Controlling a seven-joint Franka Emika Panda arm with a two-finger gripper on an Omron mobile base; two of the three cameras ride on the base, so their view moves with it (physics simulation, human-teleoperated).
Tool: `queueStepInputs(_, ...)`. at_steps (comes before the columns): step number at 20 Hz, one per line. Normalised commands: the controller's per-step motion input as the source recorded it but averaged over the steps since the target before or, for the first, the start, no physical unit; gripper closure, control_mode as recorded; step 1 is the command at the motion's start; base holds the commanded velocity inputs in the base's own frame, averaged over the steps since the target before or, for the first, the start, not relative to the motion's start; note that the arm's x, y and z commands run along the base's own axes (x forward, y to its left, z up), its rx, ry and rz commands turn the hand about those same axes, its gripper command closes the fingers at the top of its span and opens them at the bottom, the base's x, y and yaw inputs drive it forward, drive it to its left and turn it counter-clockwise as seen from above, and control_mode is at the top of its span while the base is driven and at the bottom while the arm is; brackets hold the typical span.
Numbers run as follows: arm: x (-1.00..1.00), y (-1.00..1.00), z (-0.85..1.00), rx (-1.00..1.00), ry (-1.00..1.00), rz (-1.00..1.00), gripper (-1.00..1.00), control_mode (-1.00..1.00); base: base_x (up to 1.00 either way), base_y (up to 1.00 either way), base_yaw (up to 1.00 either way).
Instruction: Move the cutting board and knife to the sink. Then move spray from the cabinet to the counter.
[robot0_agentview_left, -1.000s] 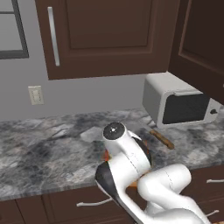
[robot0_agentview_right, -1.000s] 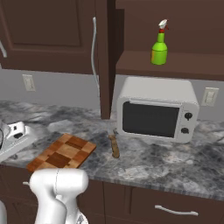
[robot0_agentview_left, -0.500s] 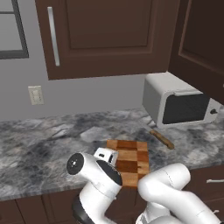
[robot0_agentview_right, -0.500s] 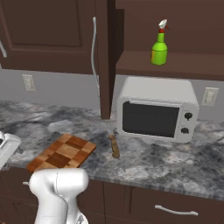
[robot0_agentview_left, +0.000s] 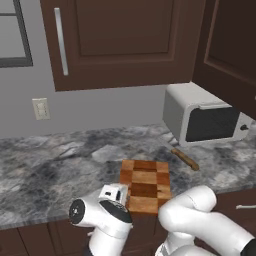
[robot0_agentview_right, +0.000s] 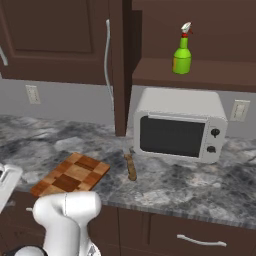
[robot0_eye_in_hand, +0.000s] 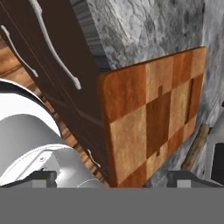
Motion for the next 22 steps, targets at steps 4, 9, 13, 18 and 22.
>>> queueStepInputs(4, 0.07, 0.02, -0.33, 0.0, -0.08, 0.0, -1.0, -1.0, 0.0, 0.0, 0.0)
queueStepInputs(9, 0.09, 0.0, -0.12, 0.0, -0.06, 0.0, -1.0, -1.0, 0.0, 0.0, 0.0)
queueStepInputs(13, 0.18, -0.03, -0.01, 0.0, 0.0, 0.0, -1.0, -1.0, 0.0, 0.0, 0.0)
queueStepInputs(18, 0.34, 0.0, -0.14, 0.0, 0.0, 0.0, -1.0, -1.0, 0.0, 0.0, 0.0)
queueStepInputs(22, 0.17, 0.0, -0.23, 0.0, 0.0, 0.0, -1.0, -1.0, 0.0, 0.0, 0.0)
